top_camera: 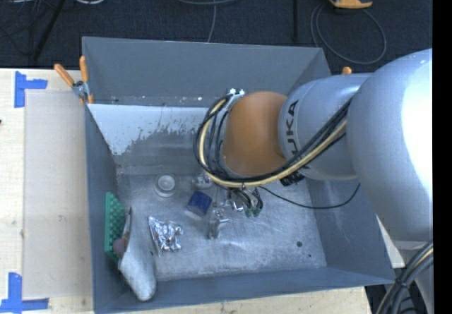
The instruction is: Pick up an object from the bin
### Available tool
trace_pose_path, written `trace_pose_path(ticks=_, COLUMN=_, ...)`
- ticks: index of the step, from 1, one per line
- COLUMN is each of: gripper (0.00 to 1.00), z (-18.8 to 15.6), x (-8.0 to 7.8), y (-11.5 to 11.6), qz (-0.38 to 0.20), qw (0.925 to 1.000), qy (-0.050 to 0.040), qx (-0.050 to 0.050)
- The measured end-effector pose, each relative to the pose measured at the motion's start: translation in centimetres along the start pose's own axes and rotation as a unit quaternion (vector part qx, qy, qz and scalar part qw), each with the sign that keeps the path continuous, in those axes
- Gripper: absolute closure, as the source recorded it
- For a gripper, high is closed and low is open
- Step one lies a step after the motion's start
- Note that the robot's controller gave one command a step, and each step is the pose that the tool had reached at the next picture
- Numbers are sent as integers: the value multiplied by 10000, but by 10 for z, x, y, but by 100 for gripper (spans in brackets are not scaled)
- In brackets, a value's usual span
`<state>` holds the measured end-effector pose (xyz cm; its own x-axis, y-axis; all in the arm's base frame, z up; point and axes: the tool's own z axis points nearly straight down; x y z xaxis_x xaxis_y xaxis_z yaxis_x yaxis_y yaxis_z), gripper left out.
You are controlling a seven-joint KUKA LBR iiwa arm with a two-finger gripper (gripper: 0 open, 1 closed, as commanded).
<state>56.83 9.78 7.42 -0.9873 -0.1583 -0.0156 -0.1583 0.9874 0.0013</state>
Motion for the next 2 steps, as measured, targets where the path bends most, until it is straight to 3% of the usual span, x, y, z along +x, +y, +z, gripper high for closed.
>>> trace_pose_path(ticks=1, gripper=100, z=-1, x=1, y=0, qz=-17, qw=10000, qy=30, qx=2)
trace_pose_path(ticks=2, gripper=100, z=-189, x=-9, y=-35, qz=-1818, qw=9833, qy=38, qx=2)
